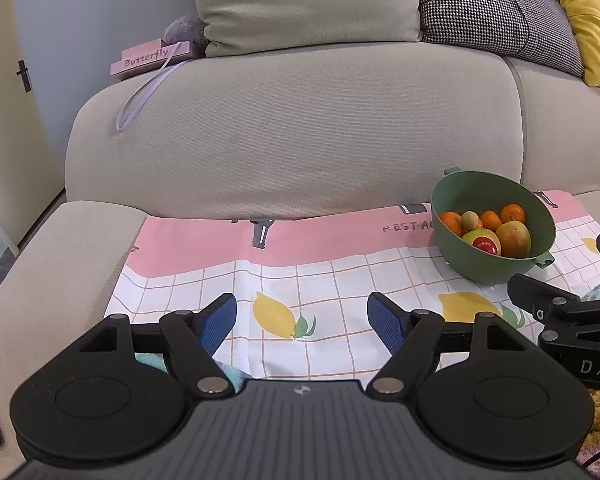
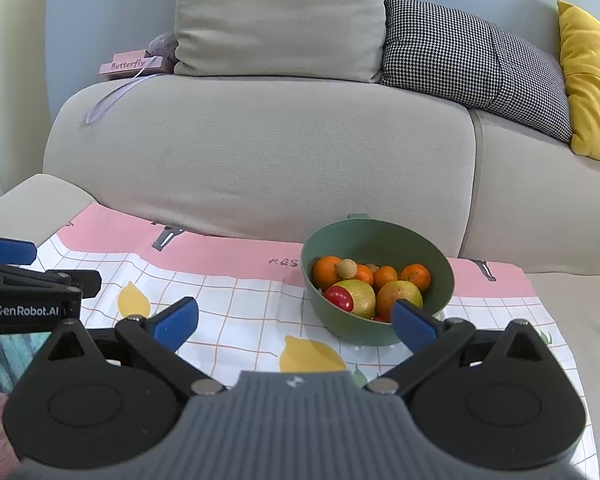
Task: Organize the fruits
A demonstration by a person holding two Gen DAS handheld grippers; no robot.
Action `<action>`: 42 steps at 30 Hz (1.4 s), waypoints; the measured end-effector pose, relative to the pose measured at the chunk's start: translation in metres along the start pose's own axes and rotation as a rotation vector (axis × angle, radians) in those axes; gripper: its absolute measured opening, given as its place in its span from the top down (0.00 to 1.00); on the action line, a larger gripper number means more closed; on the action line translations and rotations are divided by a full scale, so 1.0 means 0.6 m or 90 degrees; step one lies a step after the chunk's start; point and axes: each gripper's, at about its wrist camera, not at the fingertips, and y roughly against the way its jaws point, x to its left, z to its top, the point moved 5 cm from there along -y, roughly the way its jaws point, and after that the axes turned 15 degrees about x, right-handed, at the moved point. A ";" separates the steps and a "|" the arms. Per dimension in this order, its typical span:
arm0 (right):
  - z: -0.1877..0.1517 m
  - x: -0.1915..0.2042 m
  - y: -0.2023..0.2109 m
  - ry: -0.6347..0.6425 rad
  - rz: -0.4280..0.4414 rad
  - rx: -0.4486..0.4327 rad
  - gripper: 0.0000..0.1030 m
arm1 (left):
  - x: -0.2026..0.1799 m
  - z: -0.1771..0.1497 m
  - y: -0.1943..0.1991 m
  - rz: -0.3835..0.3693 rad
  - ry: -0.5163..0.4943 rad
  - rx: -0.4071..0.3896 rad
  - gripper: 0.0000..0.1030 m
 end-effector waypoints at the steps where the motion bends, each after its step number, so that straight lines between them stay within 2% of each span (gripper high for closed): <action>1: 0.000 0.000 0.000 0.000 0.000 0.000 0.04 | 0.001 0.000 0.000 0.000 0.000 0.000 0.15; 42: 0.000 -0.001 -0.002 0.000 -0.003 0.003 0.04 | 0.003 -0.004 0.002 0.004 0.002 0.002 0.15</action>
